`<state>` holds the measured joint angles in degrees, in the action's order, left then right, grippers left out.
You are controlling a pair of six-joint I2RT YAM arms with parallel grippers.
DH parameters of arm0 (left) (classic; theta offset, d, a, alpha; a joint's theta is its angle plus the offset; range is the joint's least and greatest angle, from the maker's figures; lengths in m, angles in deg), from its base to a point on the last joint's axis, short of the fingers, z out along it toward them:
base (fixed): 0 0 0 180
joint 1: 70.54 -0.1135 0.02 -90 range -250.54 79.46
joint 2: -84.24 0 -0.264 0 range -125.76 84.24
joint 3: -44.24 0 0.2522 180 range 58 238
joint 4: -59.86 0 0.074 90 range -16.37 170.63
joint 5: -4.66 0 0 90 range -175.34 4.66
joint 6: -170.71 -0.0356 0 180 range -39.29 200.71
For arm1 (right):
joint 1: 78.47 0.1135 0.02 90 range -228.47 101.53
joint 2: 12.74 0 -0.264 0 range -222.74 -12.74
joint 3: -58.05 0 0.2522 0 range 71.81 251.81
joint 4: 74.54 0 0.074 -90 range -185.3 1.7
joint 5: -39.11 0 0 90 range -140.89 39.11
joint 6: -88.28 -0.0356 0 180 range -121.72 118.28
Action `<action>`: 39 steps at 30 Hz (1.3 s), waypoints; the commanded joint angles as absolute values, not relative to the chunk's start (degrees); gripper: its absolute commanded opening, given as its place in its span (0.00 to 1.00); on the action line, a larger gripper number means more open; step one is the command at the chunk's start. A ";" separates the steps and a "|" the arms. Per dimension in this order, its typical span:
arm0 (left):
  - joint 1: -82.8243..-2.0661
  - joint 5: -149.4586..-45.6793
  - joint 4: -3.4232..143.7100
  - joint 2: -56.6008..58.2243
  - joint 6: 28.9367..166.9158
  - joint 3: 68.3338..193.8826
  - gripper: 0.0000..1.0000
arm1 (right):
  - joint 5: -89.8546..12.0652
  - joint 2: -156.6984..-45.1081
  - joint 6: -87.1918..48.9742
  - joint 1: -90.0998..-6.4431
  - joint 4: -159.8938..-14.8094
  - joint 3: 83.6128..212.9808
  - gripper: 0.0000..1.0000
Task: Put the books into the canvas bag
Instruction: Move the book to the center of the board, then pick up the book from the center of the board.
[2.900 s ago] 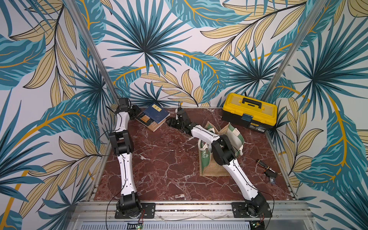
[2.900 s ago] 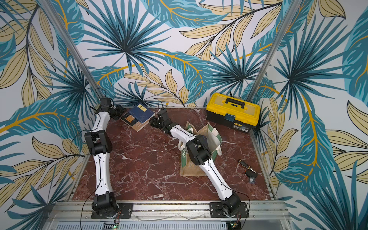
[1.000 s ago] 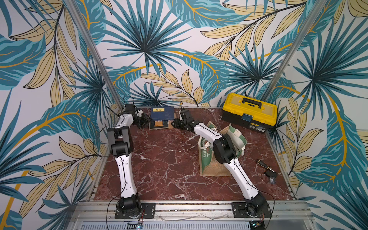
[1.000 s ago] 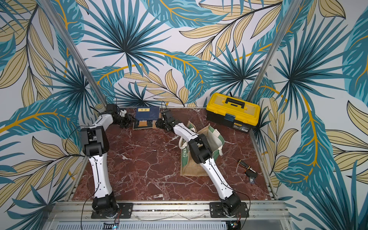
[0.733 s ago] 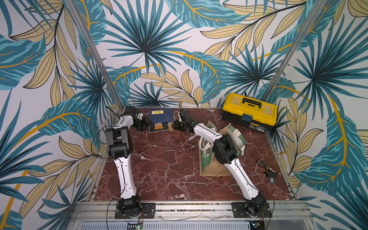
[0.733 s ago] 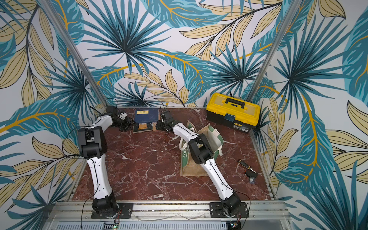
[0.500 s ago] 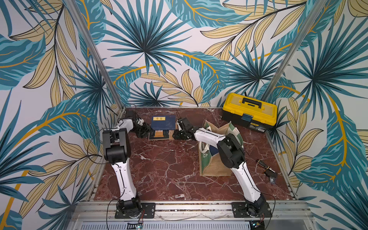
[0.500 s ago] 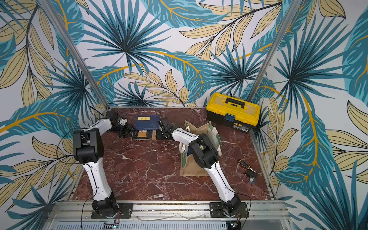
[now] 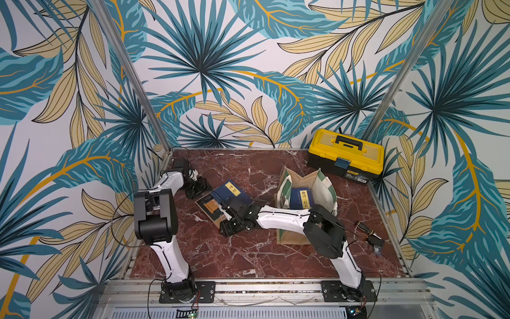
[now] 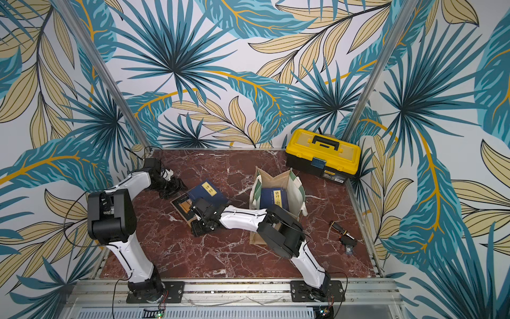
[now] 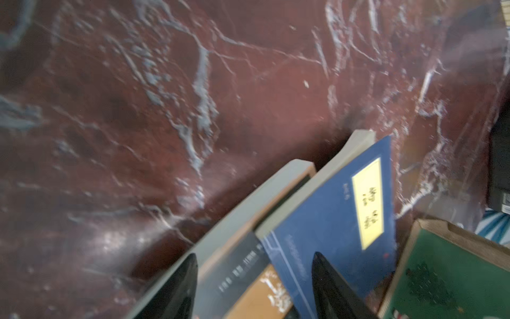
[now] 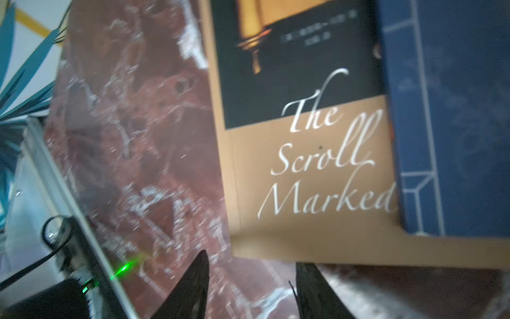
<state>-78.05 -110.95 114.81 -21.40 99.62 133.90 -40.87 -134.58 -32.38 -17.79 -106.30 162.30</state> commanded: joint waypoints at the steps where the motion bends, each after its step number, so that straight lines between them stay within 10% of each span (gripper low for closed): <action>1: -76.87 -110.25 117.93 -15.71 102.10 131.47 0.70 | -43.45 -127.06 -27.93 -20.18 -108.51 162.28 0.55; 21: -71.42 -121.36 88.34 3.78 124.29 95.01 0.70 | -36.81 -144.26 -27.70 -36.55 -123.37 180.94 0.65; 32: -71.34 -130.90 72.15 -5.66 129.84 89.74 0.72 | -28.07 -148.33 -31.65 -36.37 -118.84 178.49 0.34; 39: -71.34 -133.21 70.90 -0.72 130.23 90.76 0.44 | -27.15 -144.95 -33.45 -36.36 -116.85 175.87 0.32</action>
